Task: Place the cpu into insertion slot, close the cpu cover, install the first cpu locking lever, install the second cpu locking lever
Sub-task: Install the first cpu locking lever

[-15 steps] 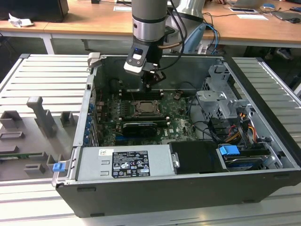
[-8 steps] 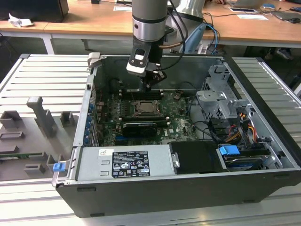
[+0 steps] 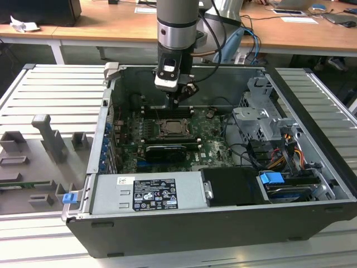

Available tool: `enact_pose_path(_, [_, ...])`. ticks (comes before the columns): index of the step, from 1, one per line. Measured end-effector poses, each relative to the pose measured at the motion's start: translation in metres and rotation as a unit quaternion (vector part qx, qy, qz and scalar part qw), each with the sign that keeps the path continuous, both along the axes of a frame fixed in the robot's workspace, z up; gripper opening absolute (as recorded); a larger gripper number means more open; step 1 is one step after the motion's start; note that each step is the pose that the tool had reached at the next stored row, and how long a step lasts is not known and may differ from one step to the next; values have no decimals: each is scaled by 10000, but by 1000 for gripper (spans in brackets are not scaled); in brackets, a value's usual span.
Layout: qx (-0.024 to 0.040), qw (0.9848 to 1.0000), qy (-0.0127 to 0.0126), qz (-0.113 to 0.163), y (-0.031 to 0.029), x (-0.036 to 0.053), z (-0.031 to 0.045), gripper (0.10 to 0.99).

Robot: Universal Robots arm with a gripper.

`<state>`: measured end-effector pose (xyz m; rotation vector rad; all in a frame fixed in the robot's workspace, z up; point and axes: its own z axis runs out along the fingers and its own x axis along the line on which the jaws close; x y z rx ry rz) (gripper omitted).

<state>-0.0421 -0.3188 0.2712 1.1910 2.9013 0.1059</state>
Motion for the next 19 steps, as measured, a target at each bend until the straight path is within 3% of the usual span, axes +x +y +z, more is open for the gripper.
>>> enact_pose_path(12, [0,9986,0,536,0,0,0,106])
enact_pose_path(16, [0,9945,0,1045,0,0,0,106])
enact_pose_path(19, [0,9907,0,1364,0,0,0,106])
